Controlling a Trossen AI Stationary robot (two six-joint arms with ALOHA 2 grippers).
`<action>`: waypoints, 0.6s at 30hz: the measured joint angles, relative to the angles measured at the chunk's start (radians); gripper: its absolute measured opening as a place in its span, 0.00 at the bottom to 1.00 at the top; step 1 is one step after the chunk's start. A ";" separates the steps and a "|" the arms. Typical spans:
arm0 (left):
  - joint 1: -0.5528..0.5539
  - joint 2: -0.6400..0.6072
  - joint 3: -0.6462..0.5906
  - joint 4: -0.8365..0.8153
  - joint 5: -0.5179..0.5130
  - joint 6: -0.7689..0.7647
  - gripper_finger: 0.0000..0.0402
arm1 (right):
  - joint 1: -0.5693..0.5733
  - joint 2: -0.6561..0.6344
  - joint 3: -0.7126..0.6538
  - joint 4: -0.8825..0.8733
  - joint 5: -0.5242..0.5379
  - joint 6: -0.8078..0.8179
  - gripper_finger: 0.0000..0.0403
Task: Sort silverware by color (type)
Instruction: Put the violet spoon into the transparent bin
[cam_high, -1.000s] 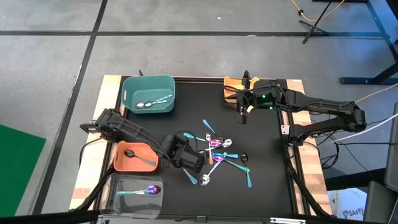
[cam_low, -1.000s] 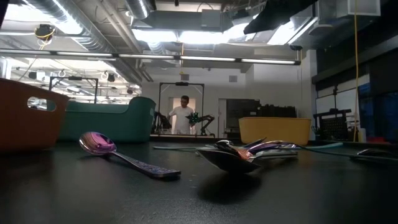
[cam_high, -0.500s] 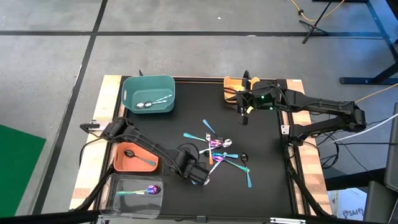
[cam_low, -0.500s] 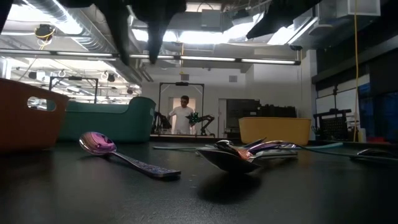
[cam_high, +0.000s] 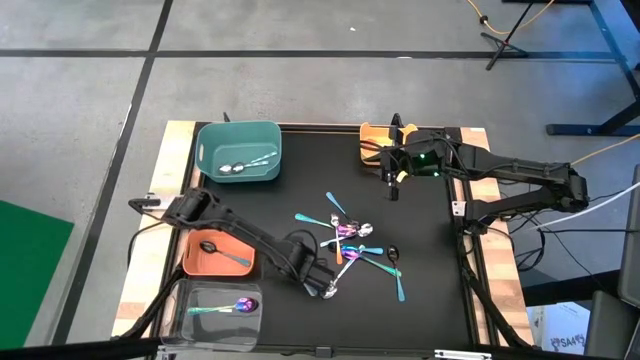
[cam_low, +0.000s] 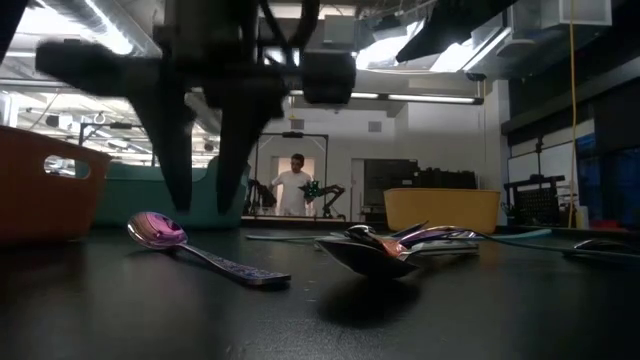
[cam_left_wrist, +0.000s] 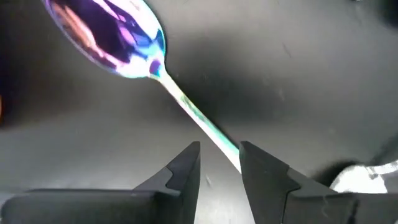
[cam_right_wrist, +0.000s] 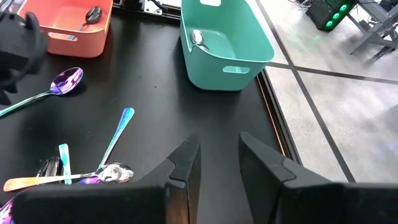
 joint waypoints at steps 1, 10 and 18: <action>0.004 0.000 -0.019 0.020 0.000 0.000 0.26 | 0.000 0.000 0.000 0.000 0.000 0.000 0.24; 0.020 -0.003 -0.109 0.076 0.066 0.000 0.26 | 0.000 0.000 0.000 0.000 0.000 0.000 0.24; 0.026 0.000 -0.114 0.068 0.014 0.002 0.26 | 0.000 0.000 0.000 0.000 0.000 0.000 0.24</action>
